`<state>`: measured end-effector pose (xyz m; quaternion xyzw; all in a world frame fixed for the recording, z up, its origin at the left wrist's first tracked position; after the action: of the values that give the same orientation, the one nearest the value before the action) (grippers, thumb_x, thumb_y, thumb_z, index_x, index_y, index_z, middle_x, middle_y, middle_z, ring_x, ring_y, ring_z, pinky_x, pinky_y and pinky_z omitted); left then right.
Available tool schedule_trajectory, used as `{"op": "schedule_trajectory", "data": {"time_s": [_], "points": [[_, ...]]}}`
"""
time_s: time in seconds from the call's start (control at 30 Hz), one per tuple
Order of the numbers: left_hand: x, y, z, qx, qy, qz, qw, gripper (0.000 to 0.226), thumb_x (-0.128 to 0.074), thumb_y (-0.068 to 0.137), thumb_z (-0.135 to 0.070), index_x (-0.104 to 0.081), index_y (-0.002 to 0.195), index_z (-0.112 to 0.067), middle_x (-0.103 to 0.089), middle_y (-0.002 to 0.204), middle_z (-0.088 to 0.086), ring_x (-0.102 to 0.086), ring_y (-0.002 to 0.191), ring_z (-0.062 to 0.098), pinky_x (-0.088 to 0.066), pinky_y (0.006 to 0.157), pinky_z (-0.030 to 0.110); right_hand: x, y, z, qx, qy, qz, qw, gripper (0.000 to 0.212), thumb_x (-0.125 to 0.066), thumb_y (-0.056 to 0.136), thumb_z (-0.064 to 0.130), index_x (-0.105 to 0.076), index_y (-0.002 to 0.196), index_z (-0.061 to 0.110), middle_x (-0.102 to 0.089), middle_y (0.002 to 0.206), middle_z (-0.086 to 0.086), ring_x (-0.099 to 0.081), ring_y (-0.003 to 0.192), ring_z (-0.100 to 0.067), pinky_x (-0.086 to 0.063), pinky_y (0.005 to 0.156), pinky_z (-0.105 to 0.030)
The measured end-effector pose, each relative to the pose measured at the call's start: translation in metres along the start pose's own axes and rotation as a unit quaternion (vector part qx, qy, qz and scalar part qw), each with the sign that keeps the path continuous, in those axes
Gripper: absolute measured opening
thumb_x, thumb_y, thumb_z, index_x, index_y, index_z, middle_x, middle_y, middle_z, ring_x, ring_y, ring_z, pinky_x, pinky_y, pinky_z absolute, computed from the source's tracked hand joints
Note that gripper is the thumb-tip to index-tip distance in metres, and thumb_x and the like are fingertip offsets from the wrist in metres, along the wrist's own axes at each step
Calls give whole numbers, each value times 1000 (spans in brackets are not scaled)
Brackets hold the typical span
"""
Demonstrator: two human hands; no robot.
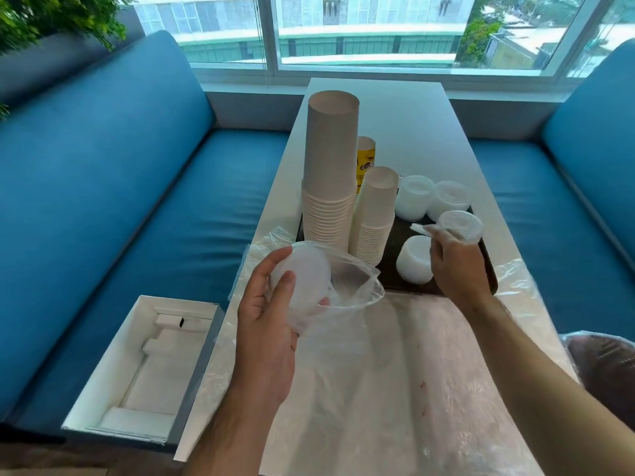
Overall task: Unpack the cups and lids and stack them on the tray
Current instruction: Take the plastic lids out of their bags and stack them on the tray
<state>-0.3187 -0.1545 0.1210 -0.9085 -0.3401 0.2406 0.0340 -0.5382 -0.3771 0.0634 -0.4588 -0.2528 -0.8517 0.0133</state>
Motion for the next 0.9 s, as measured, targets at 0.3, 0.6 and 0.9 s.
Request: {"op": "schedule_trajectory", "data": {"time_s": [0.3, 0.6, 0.9], "points": [[0, 1, 0, 7, -10, 3, 1000, 30, -57, 98, -17, -72, 114, -37, -57, 132, -16, -58, 126, 23, -61, 85, 47, -26, -12, -13, -3, -114, 138, 984, 50, -74, 85, 32, -65, 132, 17, -60, 141, -2, -52, 132, -28, -36, 108, -48], [-4, 2, 1, -13, 20, 21, 1000, 31, -59, 97, -17, -73, 112, -41, -57, 133, -14, -58, 125, 25, -61, 82, 47, -14, -13, -1, 11, -101, 122, 987, 49, -74, 87, 25, -64, 134, 16, -60, 141, -4, -52, 132, -28, -34, 110, -47], [-8, 1, 4, -48, 95, 35, 994, 36, -69, 85, -34, -64, 120, -41, -62, 126, -14, -62, 121, 23, -58, 91, 52, 48, -45, 147, 203, 185, 13, 961, 33, -76, 89, 15, -70, 122, 15, -66, 122, -3, -62, 113, -16, -50, 99, -29]]}}
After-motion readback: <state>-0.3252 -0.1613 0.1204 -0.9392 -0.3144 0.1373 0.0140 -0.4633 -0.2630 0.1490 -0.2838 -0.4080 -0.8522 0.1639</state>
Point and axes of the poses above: each hand's wrist, its own y-axis towards the middle knuckle, its own x-axis out of the back of the hand, z = x × y, the point moved 5 cm from there along y, towards the middle knuckle
